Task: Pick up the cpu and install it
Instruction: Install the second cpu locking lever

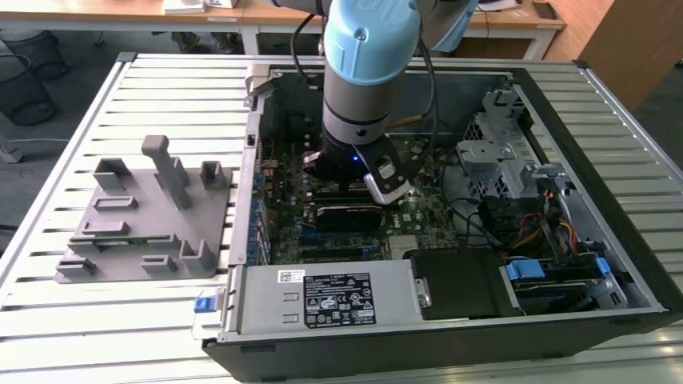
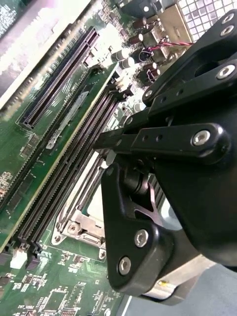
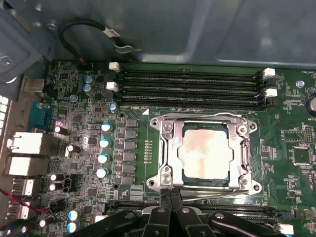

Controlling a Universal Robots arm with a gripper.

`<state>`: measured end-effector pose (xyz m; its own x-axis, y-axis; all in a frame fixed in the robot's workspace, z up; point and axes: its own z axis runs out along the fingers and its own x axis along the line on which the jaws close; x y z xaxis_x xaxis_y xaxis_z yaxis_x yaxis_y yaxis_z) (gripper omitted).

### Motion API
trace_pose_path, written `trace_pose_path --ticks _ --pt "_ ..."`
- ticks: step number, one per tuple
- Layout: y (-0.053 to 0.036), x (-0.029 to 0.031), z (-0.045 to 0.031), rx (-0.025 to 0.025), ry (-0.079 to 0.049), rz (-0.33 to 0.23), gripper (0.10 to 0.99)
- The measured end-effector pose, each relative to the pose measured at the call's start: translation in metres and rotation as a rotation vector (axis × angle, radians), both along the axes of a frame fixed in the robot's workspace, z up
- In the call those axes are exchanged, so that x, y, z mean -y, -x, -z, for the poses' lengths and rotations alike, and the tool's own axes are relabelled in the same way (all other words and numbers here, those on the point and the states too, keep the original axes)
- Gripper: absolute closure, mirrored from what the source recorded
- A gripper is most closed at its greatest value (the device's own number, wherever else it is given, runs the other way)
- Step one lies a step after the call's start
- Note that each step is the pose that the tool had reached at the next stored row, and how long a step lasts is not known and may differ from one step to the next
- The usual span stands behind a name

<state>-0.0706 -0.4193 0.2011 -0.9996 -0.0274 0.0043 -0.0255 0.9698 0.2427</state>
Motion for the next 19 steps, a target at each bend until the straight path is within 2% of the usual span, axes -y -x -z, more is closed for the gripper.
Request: trace_pose_path --ticks 8,14,19 --pt "0.0049 0.0064 0.0019 -0.0001 -0.023 0.000 0.976" --pt "0.0094 0.0074 0.0059 0.0000 -0.040 0.000 0.976" --pt "0.0101 0.0074 0.0092 -0.0001 -0.070 0.000 0.976"
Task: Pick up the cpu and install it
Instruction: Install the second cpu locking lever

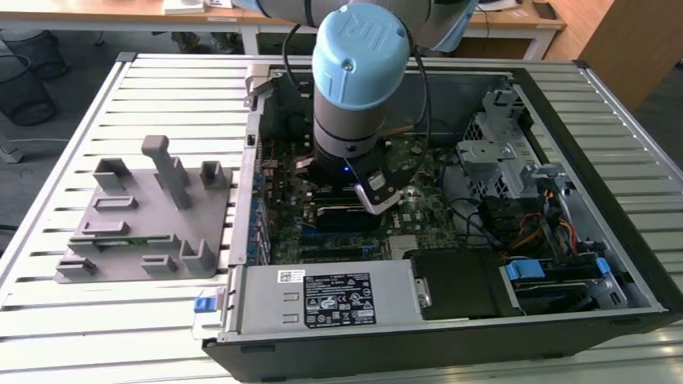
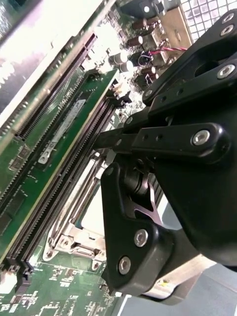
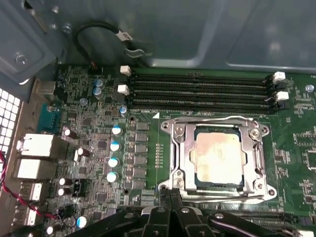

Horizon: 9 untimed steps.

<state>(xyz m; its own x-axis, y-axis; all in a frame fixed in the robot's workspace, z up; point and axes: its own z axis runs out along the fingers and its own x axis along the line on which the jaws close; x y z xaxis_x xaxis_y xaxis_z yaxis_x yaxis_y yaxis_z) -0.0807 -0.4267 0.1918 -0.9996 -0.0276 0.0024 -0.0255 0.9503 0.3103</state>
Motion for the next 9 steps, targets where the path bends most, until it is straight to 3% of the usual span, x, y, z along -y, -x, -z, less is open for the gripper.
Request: trace_pose_path --ticks 9 --pt "0.0018 -0.0001 0.0031 0.0000 -0.012 0.000 0.976"
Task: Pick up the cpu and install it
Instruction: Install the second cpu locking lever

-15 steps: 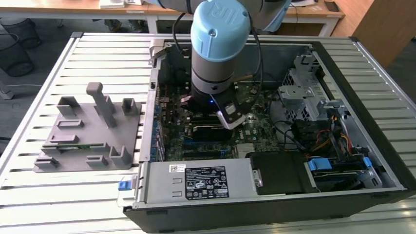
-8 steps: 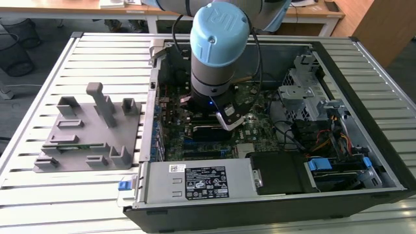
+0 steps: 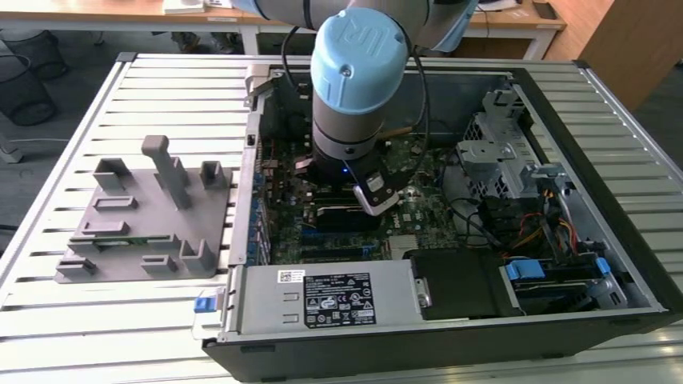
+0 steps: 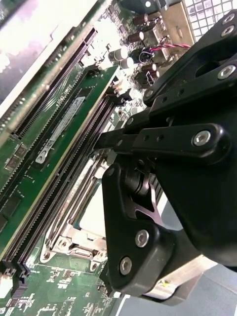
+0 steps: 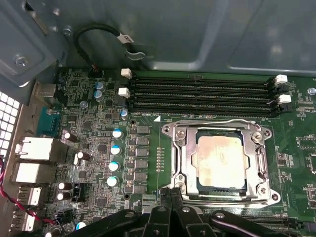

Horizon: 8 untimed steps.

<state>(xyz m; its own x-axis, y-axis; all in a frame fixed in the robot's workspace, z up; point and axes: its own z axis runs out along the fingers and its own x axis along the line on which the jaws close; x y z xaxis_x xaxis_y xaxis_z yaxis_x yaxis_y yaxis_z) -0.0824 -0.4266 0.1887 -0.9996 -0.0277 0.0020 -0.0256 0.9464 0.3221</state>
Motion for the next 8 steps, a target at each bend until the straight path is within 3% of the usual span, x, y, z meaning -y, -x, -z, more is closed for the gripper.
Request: trace_pose_path --ticks 8 --pt "0.0023 -0.0024 0.0009 0.0000 -0.012 0.000 0.976"
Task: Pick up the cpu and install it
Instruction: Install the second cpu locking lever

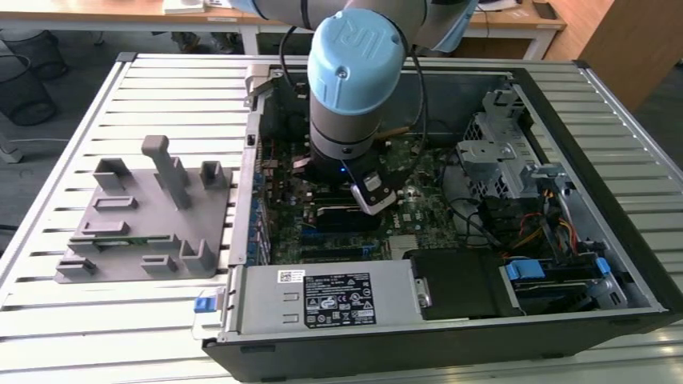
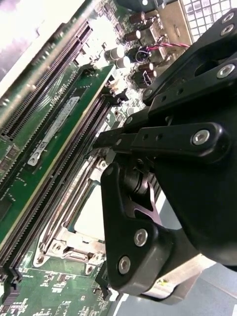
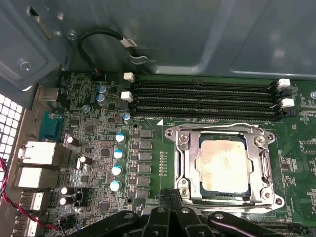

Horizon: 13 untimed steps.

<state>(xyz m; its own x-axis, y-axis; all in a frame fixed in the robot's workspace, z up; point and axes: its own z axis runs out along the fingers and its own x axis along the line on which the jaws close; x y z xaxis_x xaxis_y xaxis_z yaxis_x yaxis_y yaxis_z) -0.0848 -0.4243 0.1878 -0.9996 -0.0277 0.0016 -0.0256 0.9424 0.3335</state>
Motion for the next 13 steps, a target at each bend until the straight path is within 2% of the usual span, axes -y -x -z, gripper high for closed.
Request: trace_pose_path --ticks 7,9,13 --pt "0.0018 -0.0016 0.0000 -0.0001 -0.004 0.000 0.976" --pt "0.0022 -0.0016 -0.0084 -0.0001 -0.004 0.000 0.976" --pt "0.0023 -0.0016 -0.0178 0.0000 -0.006 0.000 0.976"
